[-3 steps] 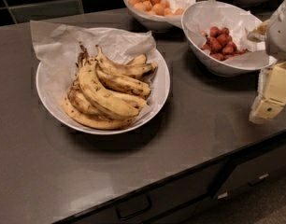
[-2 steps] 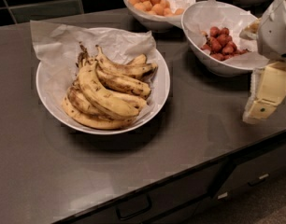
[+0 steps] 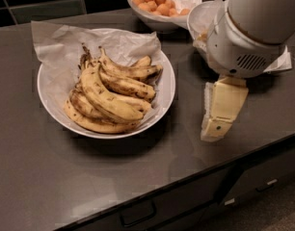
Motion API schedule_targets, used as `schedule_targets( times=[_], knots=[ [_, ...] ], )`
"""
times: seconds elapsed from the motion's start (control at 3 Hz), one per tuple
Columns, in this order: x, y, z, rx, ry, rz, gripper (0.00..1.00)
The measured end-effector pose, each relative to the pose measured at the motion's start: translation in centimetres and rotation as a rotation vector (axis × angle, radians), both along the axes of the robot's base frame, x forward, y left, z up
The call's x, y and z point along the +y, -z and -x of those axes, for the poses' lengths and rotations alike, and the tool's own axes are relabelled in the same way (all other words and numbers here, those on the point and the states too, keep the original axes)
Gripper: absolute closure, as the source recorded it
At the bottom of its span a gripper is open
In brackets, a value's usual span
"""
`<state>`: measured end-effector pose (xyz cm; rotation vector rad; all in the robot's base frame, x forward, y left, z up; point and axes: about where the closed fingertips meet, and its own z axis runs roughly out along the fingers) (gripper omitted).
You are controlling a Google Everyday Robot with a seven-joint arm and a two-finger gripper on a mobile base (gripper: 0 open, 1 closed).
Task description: Pick banana from white bowl
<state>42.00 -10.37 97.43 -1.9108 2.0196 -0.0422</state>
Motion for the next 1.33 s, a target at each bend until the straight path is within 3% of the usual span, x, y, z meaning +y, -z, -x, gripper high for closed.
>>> schedule_targets(
  times=[0.33, 0.67, 1.33],
  knots=[
    [0.0, 0.0, 0.0, 0.0, 0.0, 0.0, 0.0],
    [2.1, -0.8, 0.7, -0.019, -0.048, -0.03, 0.0],
    [9.6, 1.8, 0.9, -0.01, -0.152, -0.164, 0.0]
  ],
)
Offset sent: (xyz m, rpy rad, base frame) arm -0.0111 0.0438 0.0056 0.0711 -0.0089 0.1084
